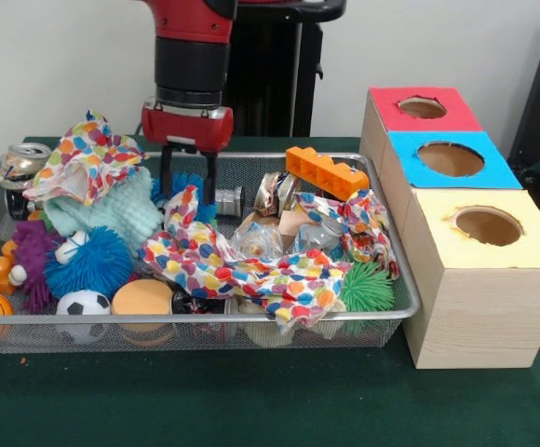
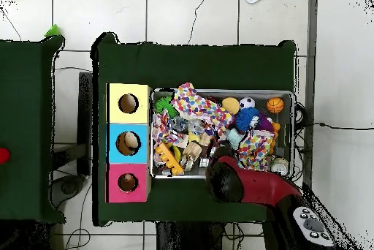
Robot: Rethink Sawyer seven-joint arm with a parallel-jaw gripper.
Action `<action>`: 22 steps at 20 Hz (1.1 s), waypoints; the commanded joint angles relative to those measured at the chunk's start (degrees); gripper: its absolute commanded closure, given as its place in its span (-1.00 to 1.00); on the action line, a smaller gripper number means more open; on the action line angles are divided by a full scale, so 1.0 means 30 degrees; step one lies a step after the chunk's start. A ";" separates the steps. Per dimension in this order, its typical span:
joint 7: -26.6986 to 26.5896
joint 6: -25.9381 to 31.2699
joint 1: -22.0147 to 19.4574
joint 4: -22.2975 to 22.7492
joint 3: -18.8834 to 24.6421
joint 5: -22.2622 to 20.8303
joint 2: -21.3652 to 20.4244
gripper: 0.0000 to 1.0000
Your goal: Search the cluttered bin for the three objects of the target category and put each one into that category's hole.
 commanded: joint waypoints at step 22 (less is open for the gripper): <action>0.3045 -0.3479 0.0840 -0.1456 0.0653 0.2434 0.3630 -1.00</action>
